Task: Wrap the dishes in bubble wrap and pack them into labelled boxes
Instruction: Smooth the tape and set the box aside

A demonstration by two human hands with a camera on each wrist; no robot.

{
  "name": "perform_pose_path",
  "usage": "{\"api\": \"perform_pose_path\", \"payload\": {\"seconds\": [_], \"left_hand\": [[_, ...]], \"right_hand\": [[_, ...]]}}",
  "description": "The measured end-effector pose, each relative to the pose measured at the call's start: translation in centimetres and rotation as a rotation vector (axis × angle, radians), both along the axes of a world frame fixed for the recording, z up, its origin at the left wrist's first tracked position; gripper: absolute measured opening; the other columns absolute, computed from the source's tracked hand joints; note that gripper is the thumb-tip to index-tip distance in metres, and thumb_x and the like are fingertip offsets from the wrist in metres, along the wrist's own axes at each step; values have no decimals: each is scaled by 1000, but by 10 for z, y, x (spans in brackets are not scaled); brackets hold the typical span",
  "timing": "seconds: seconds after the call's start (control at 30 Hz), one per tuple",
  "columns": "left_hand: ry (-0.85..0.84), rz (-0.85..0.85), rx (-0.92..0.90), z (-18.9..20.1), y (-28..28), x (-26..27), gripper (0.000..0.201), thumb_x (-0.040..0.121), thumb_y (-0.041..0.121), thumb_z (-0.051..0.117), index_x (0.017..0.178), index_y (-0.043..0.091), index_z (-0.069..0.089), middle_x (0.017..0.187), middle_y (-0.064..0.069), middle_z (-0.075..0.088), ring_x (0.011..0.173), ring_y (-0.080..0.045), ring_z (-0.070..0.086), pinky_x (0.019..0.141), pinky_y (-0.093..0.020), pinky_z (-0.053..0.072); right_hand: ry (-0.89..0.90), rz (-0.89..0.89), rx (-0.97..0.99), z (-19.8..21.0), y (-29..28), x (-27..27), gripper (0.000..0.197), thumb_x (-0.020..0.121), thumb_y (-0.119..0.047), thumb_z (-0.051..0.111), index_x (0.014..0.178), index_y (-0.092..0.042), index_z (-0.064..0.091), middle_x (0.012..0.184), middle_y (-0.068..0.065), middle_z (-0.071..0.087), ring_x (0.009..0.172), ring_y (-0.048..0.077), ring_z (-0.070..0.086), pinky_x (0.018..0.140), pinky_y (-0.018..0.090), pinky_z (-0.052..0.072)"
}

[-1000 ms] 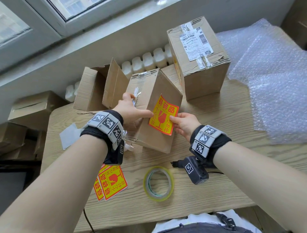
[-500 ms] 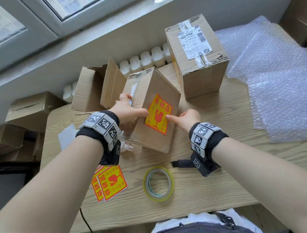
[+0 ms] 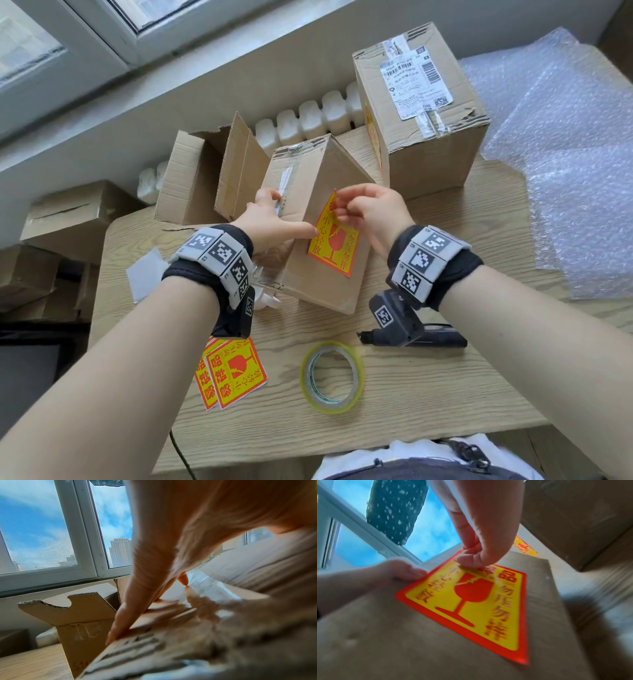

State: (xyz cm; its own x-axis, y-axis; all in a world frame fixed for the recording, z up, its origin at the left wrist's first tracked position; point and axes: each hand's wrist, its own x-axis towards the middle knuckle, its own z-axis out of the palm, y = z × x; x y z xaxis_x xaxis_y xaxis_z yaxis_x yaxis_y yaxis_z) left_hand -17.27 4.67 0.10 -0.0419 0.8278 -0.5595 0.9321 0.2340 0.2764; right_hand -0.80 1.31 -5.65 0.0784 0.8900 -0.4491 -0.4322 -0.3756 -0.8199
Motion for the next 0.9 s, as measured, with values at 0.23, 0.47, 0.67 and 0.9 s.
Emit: {"api": "perform_pose_path", "payload": {"seconds": [0.23,0.47,0.67,0.9], "left_hand": [[-14,-2,-3,2,1,-2,98,68,54,76,142,22,21,139,-12,38,120,-26,45,97,-35,41],[-74,0,-43,13,2,-9,91,68,57,73,141,27,27,121,-3,44,104,-19,50,68,-29,45],[-63,3,-37,15,-3,-3,89,71,56,72,142,27,26,121,0,38,105,-19,46,65,-29,46],[-64,-7,-11,13,-7,3,91,72,52,73,143,24,25,139,-7,39,104,-18,46,85,-33,47]], "right_hand": [[378,-17,16,22,8,-7,29,88,18,35,84,3,60,74,15,62,62,19,63,63,22,57],[380,268,-153,9,-29,-12,28,86,13,37,80,3,63,62,12,68,54,18,67,51,22,55],[232,465,-236,3,-43,-10,28,86,12,41,76,1,64,61,13,67,56,20,67,56,23,58],[-188,498,-448,-6,-39,7,20,92,4,50,74,2,57,72,14,57,64,22,58,75,30,54]]}}
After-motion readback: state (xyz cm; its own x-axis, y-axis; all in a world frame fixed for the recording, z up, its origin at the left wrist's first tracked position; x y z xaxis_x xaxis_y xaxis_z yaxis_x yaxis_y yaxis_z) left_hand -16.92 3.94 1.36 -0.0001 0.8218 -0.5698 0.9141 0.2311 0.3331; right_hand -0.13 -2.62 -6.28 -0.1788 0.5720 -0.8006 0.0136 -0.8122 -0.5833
